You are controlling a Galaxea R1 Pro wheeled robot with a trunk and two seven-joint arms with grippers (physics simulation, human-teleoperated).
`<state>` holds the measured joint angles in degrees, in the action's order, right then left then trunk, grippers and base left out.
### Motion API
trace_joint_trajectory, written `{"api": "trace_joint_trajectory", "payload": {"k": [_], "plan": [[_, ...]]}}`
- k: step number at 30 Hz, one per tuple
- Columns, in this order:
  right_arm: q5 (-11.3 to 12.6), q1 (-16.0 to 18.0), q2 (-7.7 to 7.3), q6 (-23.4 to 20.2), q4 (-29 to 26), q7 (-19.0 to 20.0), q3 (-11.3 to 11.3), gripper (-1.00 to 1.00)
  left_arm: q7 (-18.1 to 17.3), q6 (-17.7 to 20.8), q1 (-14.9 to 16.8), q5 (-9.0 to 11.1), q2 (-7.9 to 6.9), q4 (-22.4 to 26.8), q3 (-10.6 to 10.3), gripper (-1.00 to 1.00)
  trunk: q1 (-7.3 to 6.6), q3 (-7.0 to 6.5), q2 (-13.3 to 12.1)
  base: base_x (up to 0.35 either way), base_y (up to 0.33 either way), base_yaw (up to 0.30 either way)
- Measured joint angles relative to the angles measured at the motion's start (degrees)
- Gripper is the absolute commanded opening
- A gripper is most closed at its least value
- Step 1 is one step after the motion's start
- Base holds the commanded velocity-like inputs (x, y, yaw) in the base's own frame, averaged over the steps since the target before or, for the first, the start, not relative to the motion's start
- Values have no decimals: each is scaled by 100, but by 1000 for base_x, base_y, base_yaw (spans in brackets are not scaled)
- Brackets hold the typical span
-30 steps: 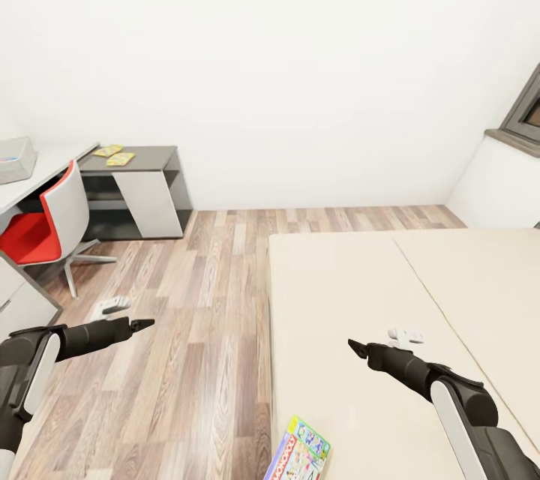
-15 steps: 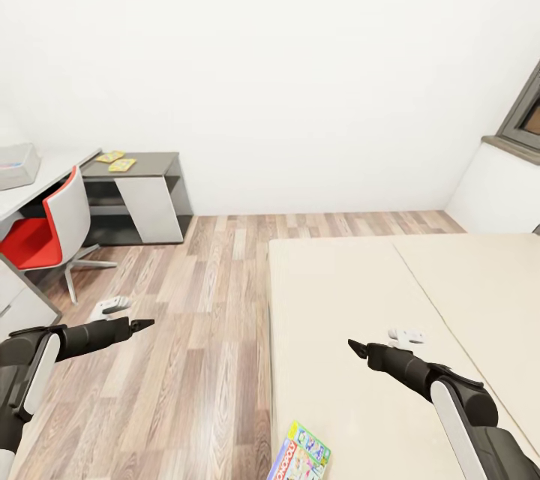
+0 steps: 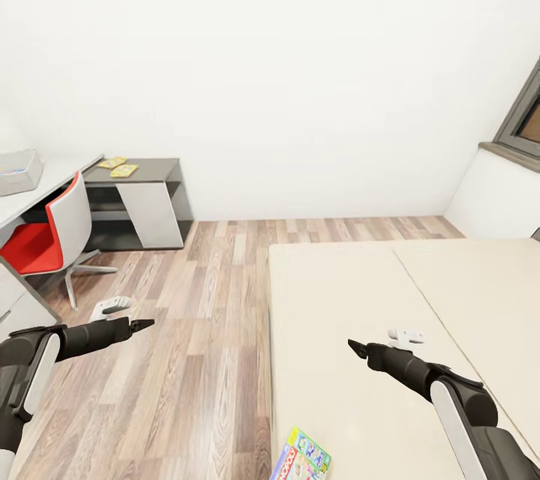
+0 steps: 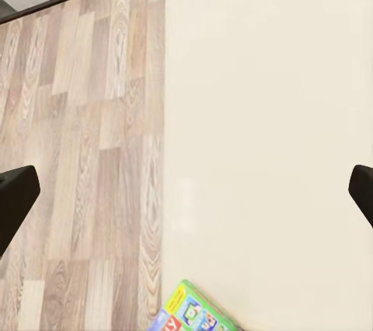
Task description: Put all the toys in the child's room - the three board games (two on the bed and one on the table), the two jigsaw puzzles on the table, and the tennis ball on the table - inside the toy box on the table in the child's room.
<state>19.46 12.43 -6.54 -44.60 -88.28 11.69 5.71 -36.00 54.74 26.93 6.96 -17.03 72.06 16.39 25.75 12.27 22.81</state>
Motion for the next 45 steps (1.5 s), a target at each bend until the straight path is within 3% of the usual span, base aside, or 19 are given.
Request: {"api": "trace_joint_trajectory", "payload": {"k": [13,45], "plan": [[-4,0,75,0,0,-2,0,100,2,0,0,-4,0,0,0,100,0,-123,0,0,0,0],[-9,0,82,8,7,-1,0,100,-2,0,0,-3,-2,0,0,100,0,-425,-1,0,0,0]]}}
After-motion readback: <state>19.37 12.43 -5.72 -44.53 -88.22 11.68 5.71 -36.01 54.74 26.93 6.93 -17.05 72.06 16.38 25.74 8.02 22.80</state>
